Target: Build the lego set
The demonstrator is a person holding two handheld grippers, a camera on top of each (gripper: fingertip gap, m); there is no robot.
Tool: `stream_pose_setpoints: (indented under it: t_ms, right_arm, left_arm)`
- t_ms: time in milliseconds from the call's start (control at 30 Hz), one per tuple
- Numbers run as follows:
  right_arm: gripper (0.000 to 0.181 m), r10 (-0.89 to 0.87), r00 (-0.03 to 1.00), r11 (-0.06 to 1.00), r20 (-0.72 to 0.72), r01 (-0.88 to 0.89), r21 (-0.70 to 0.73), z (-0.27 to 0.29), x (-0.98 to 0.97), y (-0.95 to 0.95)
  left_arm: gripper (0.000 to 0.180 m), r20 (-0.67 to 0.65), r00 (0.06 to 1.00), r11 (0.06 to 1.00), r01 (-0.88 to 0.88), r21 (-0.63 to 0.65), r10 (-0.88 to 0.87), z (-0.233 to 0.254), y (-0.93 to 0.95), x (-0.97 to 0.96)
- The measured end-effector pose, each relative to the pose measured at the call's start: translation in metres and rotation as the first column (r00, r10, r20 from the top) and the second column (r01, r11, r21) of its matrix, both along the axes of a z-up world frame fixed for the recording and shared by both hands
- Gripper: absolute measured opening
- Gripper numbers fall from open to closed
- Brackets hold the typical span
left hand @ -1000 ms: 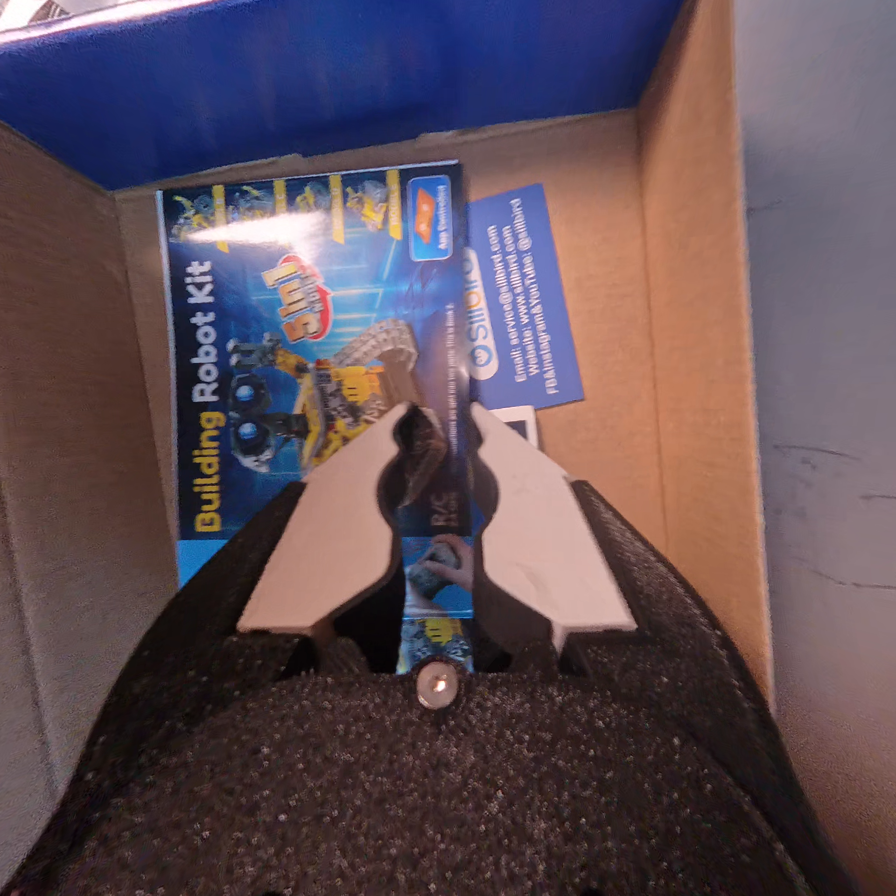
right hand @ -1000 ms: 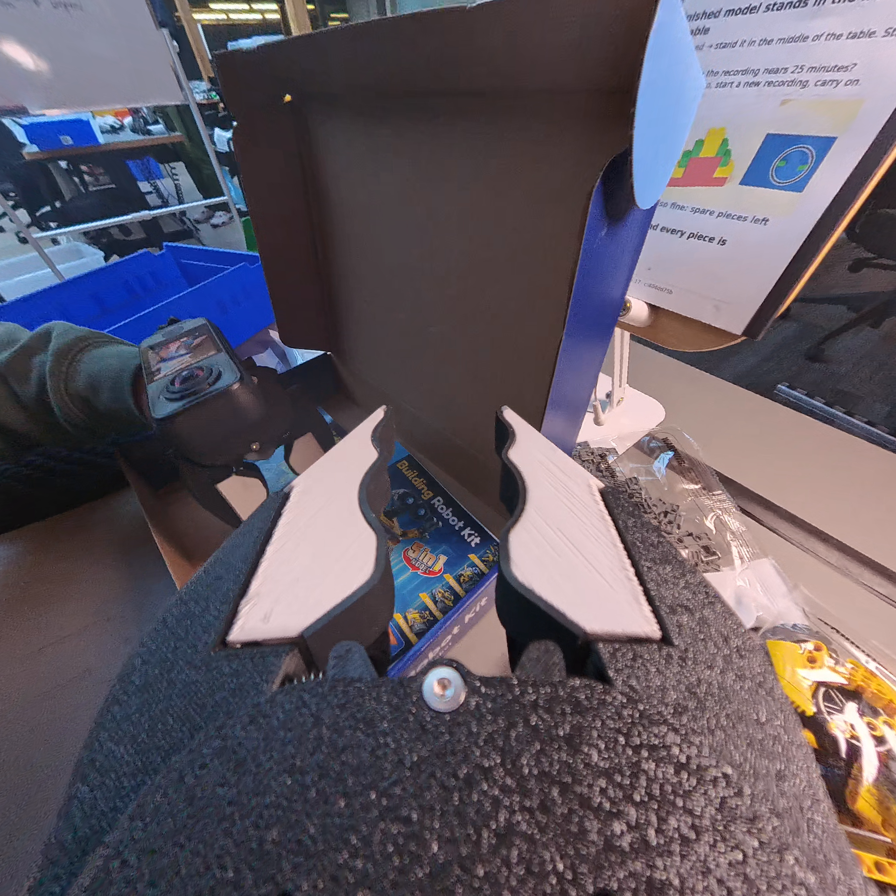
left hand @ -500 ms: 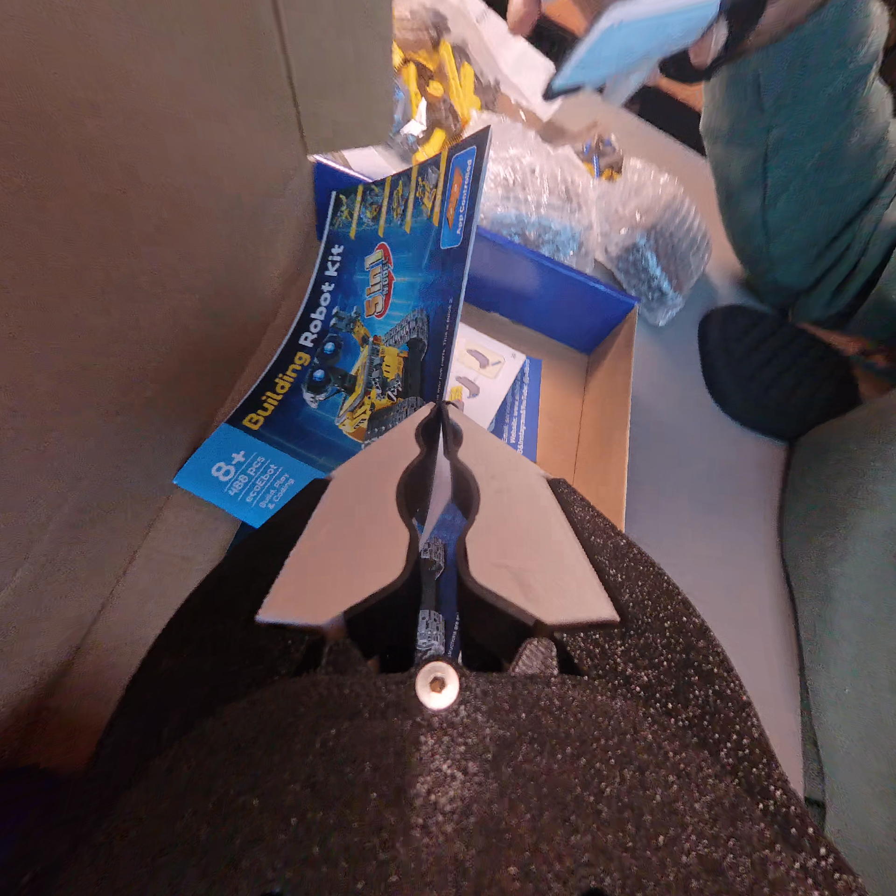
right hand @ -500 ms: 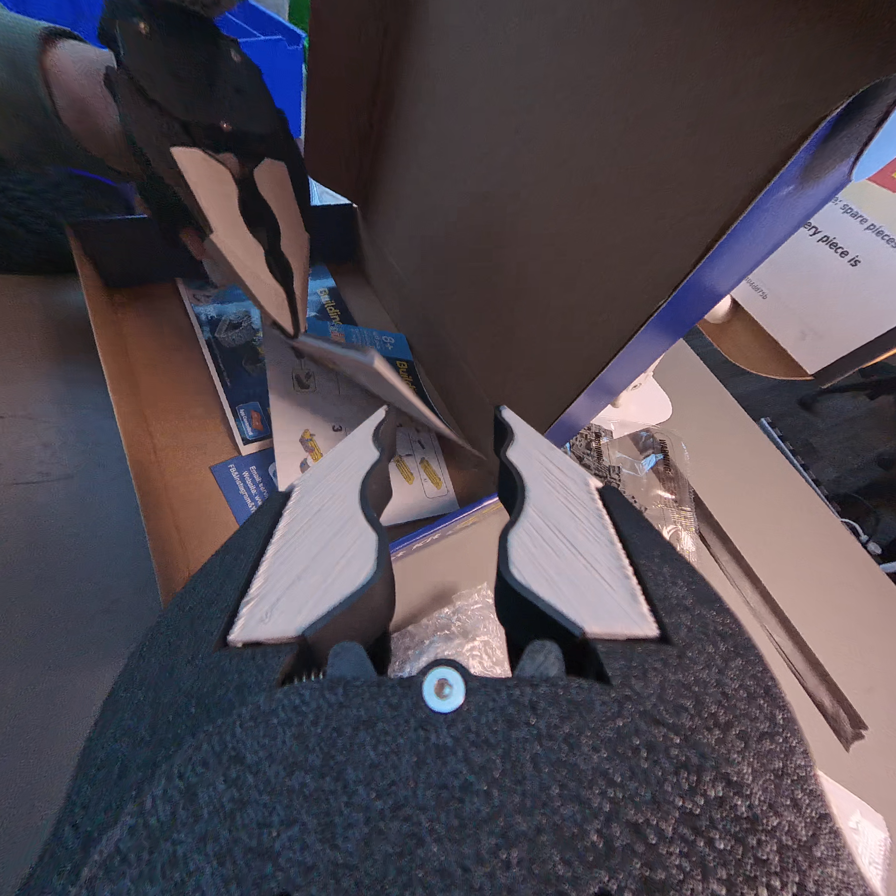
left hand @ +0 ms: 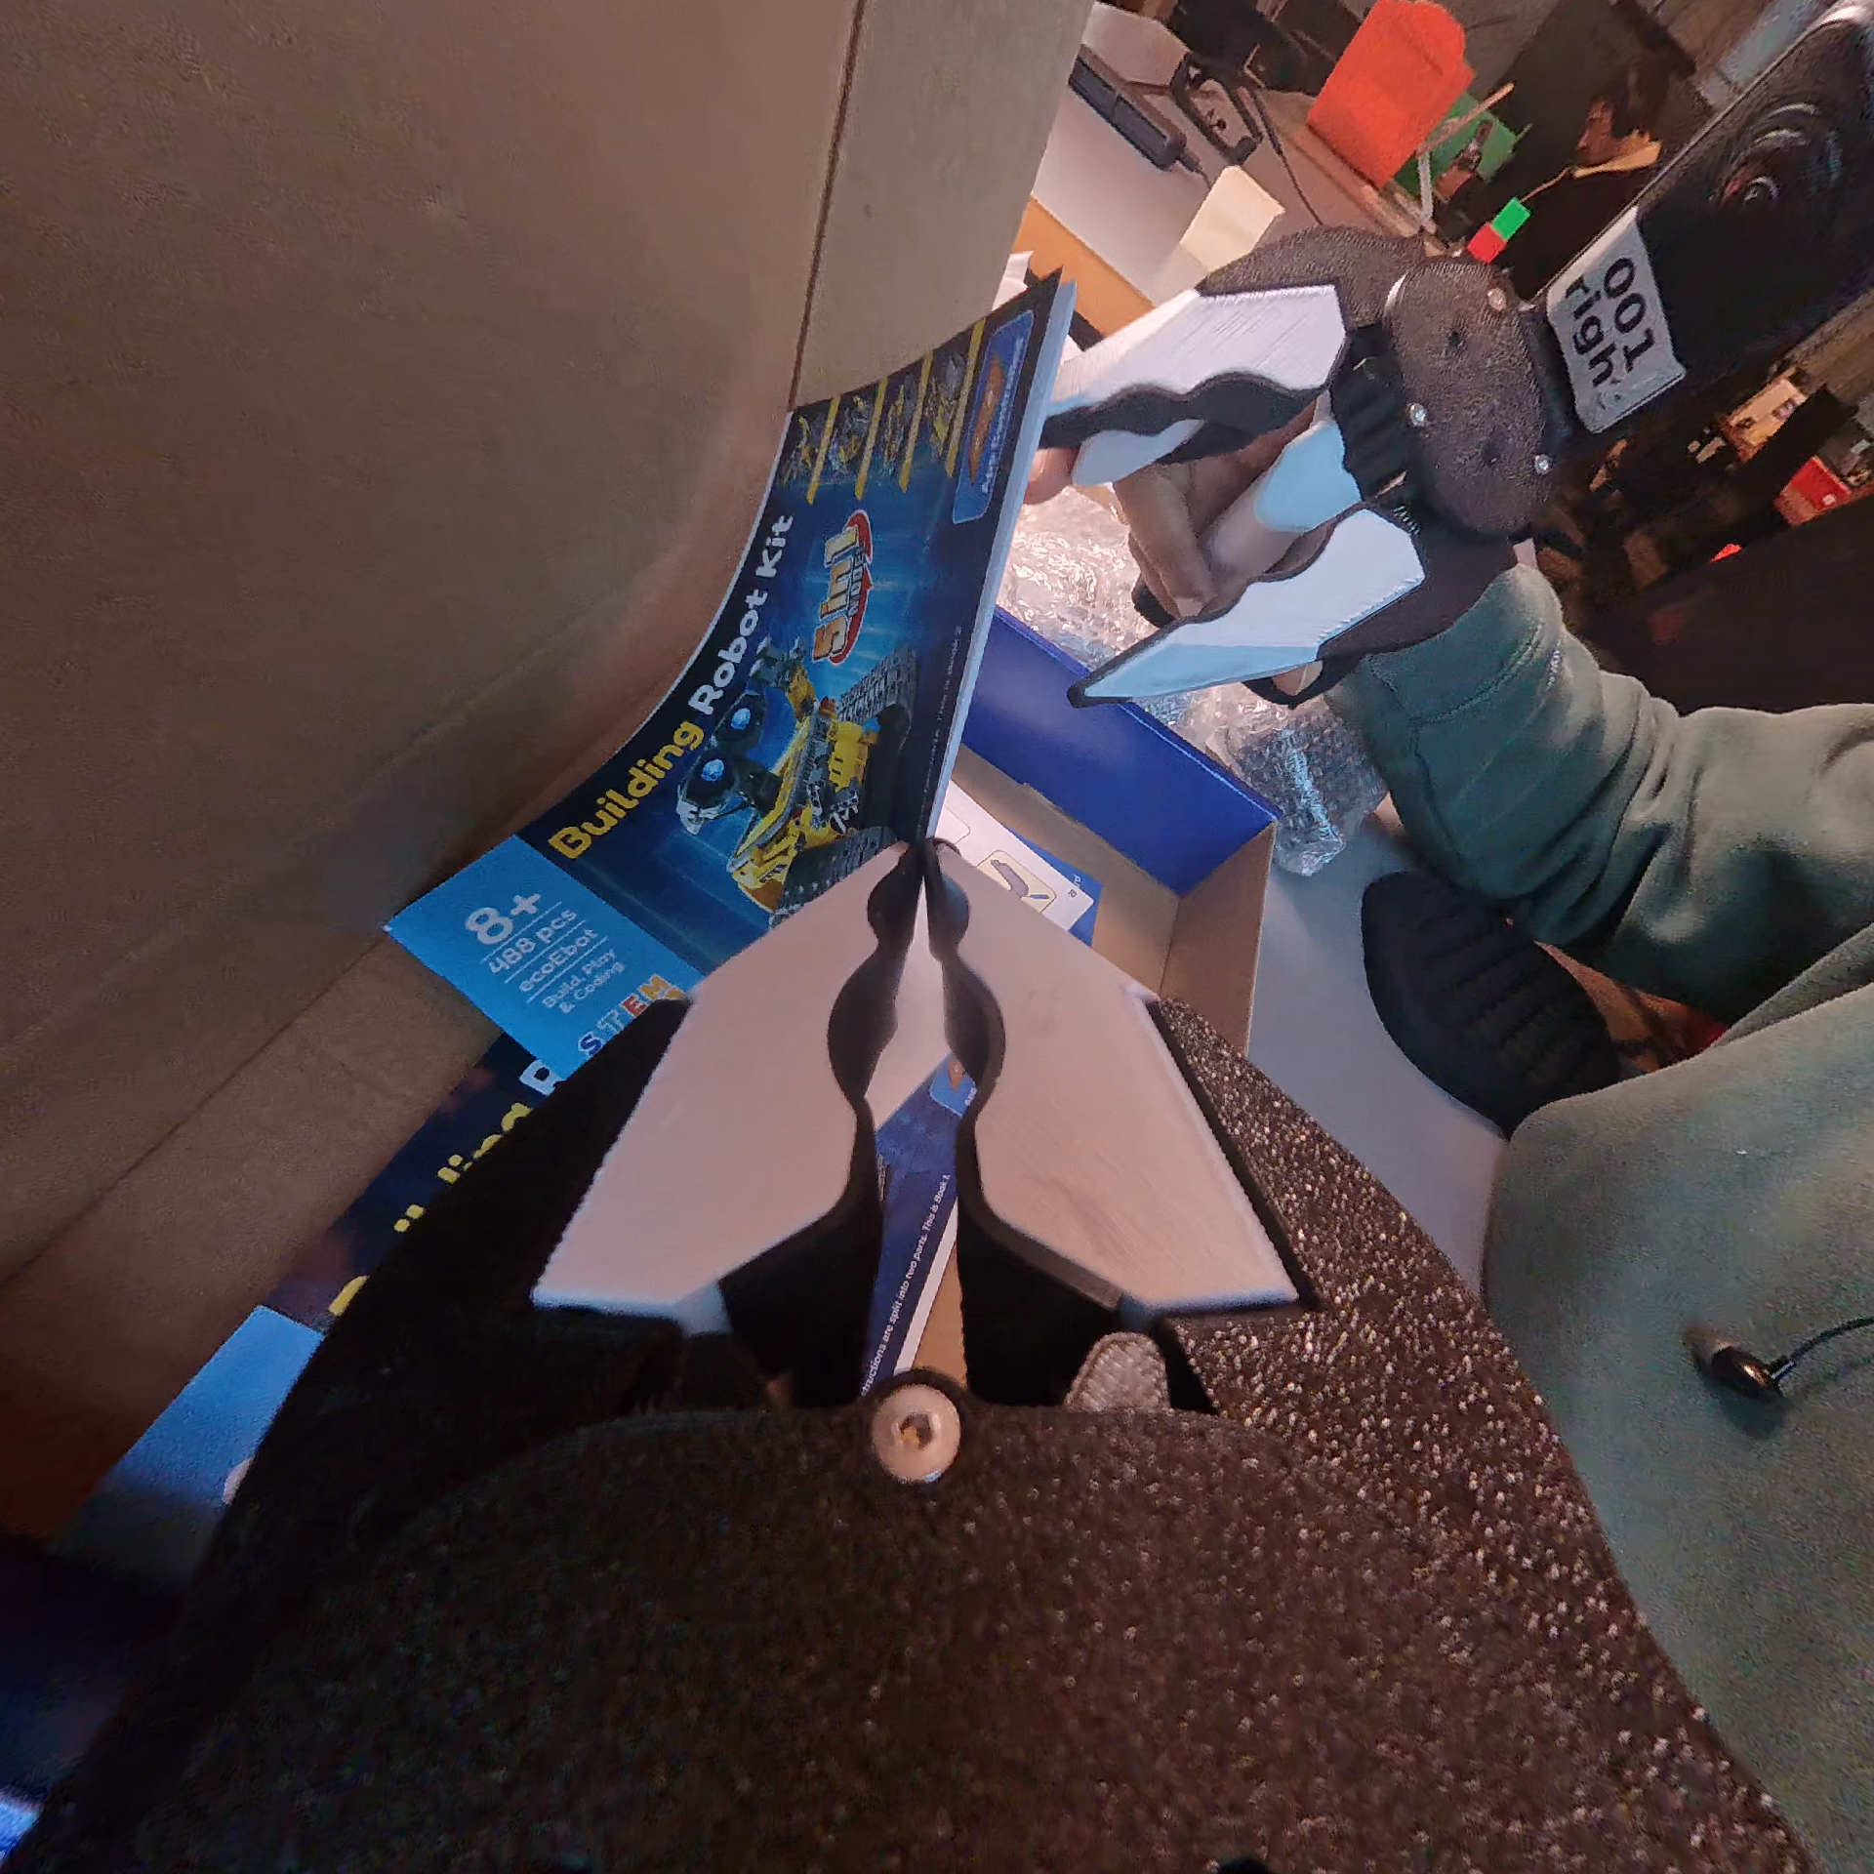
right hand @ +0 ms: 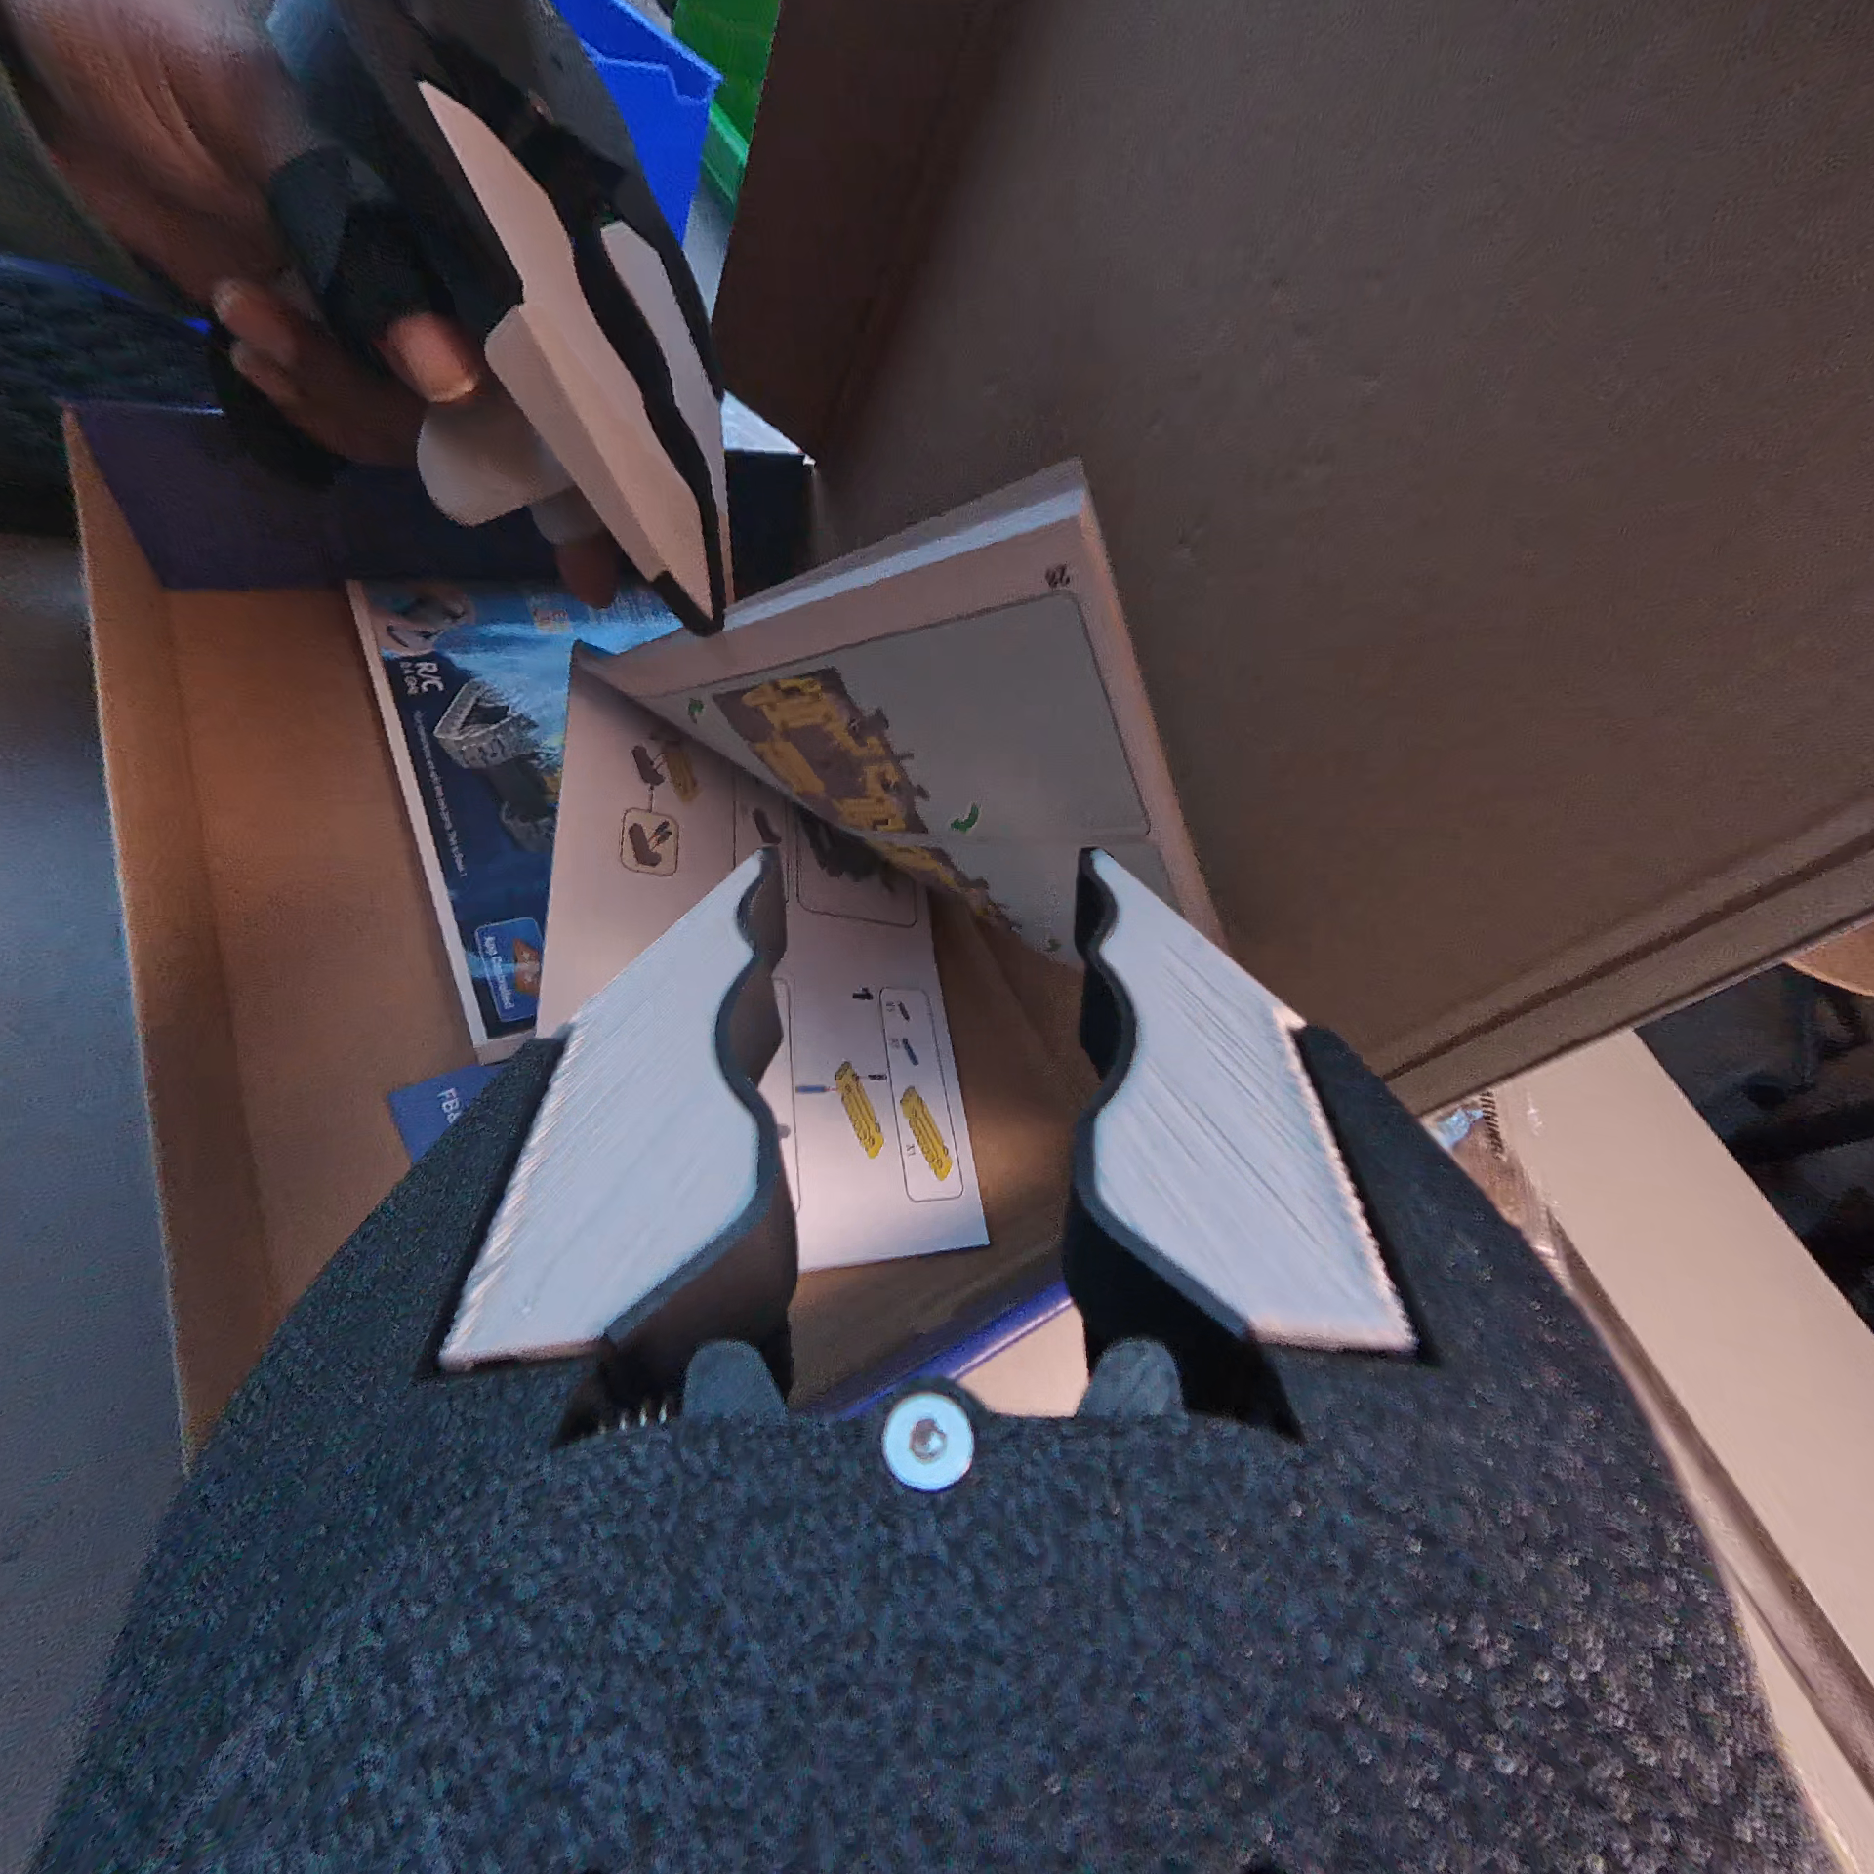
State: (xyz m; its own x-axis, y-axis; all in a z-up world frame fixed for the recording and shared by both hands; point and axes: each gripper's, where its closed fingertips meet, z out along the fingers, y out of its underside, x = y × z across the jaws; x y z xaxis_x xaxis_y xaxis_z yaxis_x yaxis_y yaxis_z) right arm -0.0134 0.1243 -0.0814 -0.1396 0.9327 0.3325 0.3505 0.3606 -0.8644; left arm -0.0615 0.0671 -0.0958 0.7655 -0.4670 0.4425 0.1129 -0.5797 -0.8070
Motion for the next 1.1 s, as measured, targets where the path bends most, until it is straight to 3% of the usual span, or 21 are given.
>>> stream_pose_setpoints:
  t_ms: [200, 500, 633, 733, 767, 933, 1000, 1033, 1100]
  right_arm:
    - [0.058, 0.030, 0.999, 0.999, 0.020, -0.030, -0.040, -0.010, -0.004, -0.010]
    - [0.062, 0.080, 0.992, 0.997, 0.098, -0.078, -0.026, -0.027, -0.001, -0.020]
    - [0.063, 0.117, 0.987, 0.993, 0.113, -0.114, -0.033, -0.030, 0.000, -0.027]
    - [0.069, 0.145, 0.982, 0.989, 0.121, -0.143, -0.023, -0.033, 0.001, -0.033]
    - [0.071, 0.154, 0.981, 0.988, 0.118, -0.151, -0.030, -0.032, 0.001, -0.035]
    - [0.075, 0.175, 0.977, 0.984, 0.119, -0.171, -0.043, -0.034, 0.000, -0.041]
    - [0.078, 0.184, 0.975, 0.982, 0.122, -0.179, -0.055, -0.035, -0.001, -0.044]
    - [0.079, 0.185, 0.976, 0.982, 0.118, -0.179, -0.057, -0.036, -0.002, -0.045]
    - [0.082, 0.194, 0.973, 0.980, 0.121, -0.188, -0.057, -0.037, -0.004, -0.048]
  left_arm:
    - [0.003, -0.054, 0.998, 1.000, 0.029, -0.012, -0.030, -0.009, 0.002, 0.005]
    - [0.033, -0.274, 0.949, 0.985, 0.171, 0.025, -0.157, -0.016, 0.010, 0.034]
    - [0.034, -0.206, 0.961, 0.974, 0.208, 0.092, -0.186, 0.000, 0.017, 0.052]
    - [0.009, -0.246, 0.953, 0.974, 0.205, 0.101, -0.175, 0.000, 0.021, 0.051]
    - [0.009, -0.245, 0.951, 0.969, 0.219, 0.112, -0.186, 0.002, 0.019, 0.053]
    - [0.059, -0.145, 0.970, 0.970, 0.213, 0.121, -0.195, 0.018, 0.005, 0.063]
    - [0.053, -0.181, 0.969, 0.977, 0.187, 0.102, -0.167, 0.010, 0.004, 0.064]
    - [0.042, -0.229, 0.963, 0.982, 0.168, 0.091, -0.143, 0.002, 0.005, 0.063]
    - [0.000, -0.341, 0.936, 0.987, 0.123, 0.103, -0.081, -0.007, 0.009, 0.054]
